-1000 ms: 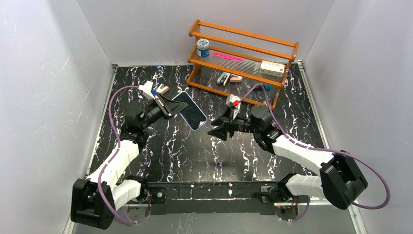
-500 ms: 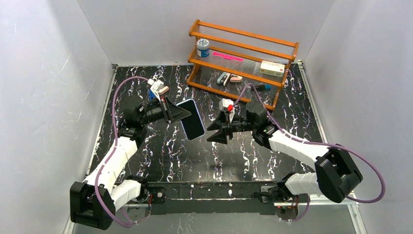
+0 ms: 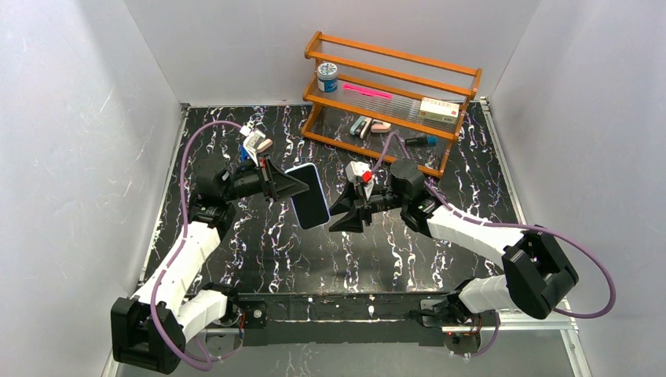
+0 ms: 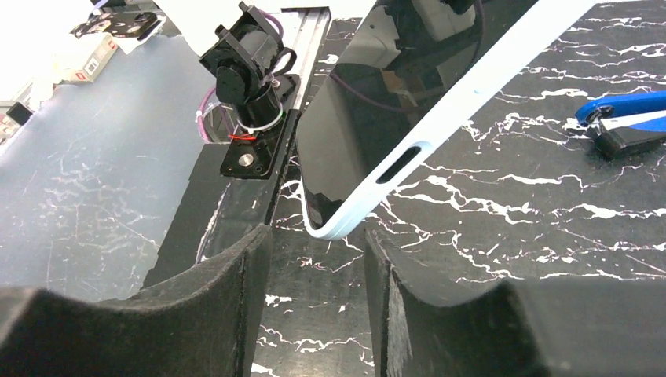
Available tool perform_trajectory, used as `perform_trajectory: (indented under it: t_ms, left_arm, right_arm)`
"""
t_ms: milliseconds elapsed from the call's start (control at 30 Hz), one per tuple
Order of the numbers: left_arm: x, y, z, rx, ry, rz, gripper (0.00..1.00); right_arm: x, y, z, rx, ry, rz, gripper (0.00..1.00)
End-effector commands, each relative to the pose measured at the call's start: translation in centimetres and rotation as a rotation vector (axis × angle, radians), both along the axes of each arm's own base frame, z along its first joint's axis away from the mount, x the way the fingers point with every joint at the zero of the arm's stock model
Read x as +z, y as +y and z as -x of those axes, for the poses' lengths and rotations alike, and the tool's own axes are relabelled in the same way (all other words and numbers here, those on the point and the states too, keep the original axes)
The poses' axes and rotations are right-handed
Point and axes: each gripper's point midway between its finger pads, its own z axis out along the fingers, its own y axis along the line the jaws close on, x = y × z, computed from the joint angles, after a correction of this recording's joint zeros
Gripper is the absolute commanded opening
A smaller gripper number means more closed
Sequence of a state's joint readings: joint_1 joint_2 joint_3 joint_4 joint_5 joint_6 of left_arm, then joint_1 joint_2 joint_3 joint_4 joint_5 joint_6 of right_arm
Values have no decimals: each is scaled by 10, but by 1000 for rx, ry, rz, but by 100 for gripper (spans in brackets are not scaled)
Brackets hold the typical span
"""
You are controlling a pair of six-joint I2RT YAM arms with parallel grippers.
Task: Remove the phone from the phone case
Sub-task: Remove the phone case from the phone.
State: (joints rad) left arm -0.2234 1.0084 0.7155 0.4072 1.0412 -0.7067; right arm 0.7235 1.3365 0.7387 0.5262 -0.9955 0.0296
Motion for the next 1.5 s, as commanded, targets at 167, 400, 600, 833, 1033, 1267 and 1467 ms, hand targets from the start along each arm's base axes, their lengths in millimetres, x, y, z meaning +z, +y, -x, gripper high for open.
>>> perform_trajectory:
  t_ms: [167, 400, 600, 833, 1033, 1267, 1467]
  left_arm:
    - [31, -3, 16, -59, -127, 28, 0]
    - [34, -4, 18, -70, -129, 32, 0]
    - [35, -4, 19, -70, -105, 39, 0]
    - [33, -7, 17, -72, -29, 53, 0]
    - [32, -10, 19, -81, 6, 60, 0]
    - [30, -14, 29, -110, 7, 60, 0]
    - [24, -18, 32, -119, 26, 58, 0]
  right_arm:
    - [27, 10, 2, 66, -80, -70, 47]
    - [21, 11, 3, 92, -89, -55, 32]
    - [20, 10, 7, 120, -115, -64, 19]
    - [23, 7, 15, 163, -209, -101, 8]
    - [29, 8, 12, 161, -300, -128, 3]
    - [33, 14, -6, 106, -382, -110, 1]
    - [46, 17, -21, 19, -429, -122, 1]
